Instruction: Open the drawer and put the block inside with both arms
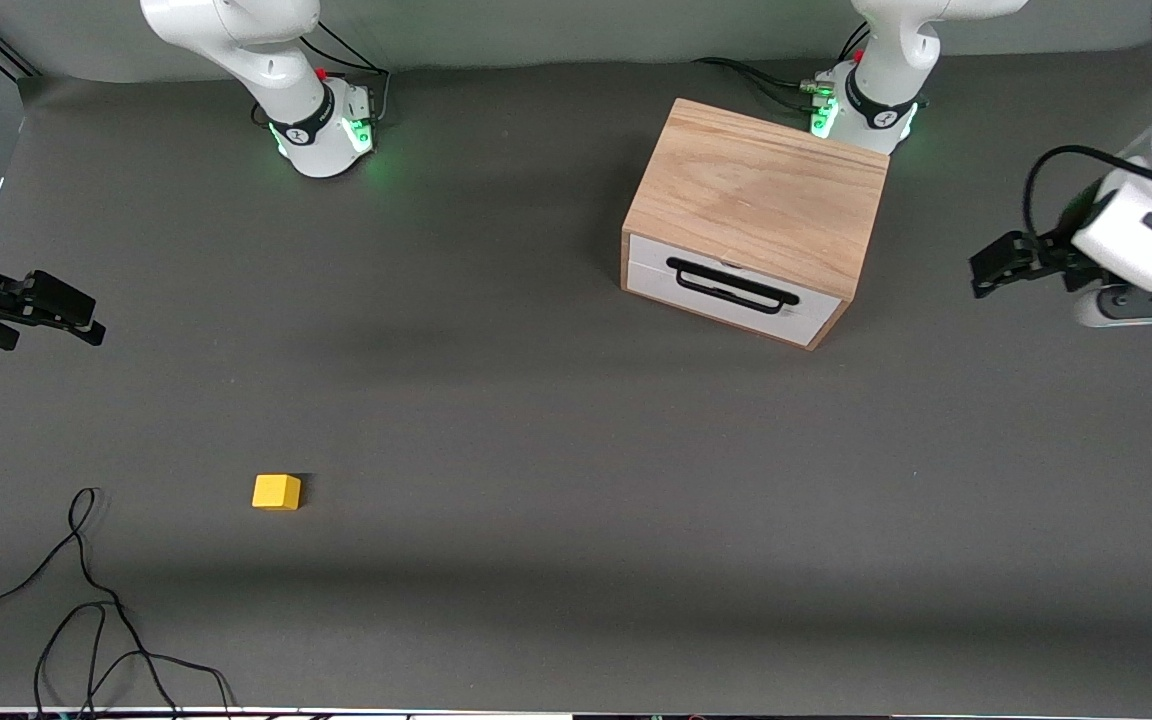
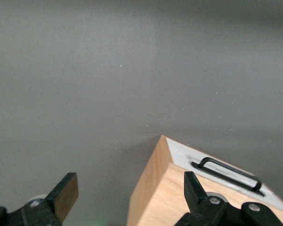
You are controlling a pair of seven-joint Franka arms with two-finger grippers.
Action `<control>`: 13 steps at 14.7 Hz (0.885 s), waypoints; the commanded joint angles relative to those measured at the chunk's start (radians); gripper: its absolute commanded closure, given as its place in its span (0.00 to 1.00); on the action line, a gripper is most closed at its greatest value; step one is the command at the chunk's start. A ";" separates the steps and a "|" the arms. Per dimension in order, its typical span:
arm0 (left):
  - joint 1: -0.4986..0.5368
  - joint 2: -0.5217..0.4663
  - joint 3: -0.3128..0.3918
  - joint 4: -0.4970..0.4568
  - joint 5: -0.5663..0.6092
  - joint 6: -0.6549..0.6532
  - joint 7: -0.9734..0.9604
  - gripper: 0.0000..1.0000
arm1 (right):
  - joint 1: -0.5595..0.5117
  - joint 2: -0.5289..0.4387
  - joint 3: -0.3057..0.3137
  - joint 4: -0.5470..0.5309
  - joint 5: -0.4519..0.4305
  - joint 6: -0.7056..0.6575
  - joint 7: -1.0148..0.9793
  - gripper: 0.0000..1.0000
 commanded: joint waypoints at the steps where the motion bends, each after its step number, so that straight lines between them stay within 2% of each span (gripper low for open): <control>1: -0.071 0.013 0.008 -0.017 -0.008 -0.001 -0.247 0.00 | 0.006 -0.005 -0.005 0.015 0.004 -0.022 0.008 0.00; 8: -0.236 0.147 0.008 -0.063 -0.008 0.000 -0.841 0.00 | 0.006 -0.003 -0.005 0.028 0.002 -0.048 0.008 0.00; 10: -0.275 0.206 0.008 -0.063 -0.046 0.017 -0.996 0.00 | 0.006 -0.003 -0.005 0.028 0.002 -0.048 0.008 0.00; 13: -0.299 0.273 0.008 -0.063 -0.115 0.048 -1.062 0.00 | 0.006 -0.006 -0.005 0.028 0.001 -0.050 0.007 0.00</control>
